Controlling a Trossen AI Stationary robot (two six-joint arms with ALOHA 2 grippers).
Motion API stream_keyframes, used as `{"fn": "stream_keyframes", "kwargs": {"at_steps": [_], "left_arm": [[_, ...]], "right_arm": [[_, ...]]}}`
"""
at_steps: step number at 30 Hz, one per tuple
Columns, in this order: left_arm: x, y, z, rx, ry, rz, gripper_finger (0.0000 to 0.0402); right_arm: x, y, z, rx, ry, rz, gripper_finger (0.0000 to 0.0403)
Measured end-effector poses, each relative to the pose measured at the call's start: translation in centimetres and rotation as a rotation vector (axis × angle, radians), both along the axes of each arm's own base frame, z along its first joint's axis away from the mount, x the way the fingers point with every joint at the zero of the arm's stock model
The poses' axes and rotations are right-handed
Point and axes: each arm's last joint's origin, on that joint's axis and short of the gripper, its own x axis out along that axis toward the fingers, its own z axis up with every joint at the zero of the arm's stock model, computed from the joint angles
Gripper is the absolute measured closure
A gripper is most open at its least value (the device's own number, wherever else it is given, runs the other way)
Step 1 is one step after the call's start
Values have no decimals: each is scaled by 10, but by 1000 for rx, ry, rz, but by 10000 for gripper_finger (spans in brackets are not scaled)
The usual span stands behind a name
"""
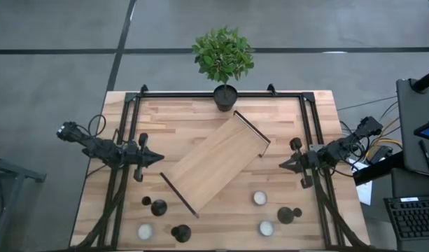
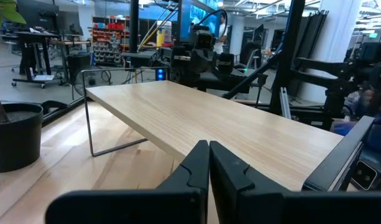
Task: Pick & Place candle stick holders
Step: Put the top right black candle holder on the shelf
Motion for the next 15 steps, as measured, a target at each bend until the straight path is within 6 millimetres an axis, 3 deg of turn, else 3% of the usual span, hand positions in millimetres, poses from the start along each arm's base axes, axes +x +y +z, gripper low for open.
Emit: {"fn": "stream_keyframes", "kwargs": {"at_steps": [4,8,11,15], "left_arm": [[0,0,0,0,0,0,392],[0,0,0,0,0,0,392],[0,0,0,0,0,0,392],[0,0,0,0,0,0,392]], "right_arm": [[0,0,0,-192,-28,-16,394],[0,0,0,-254,-39,-19,394],[0,0,2,-192,-51,-18,394],[-1,-1,12,34,-113,-10,394]]}}
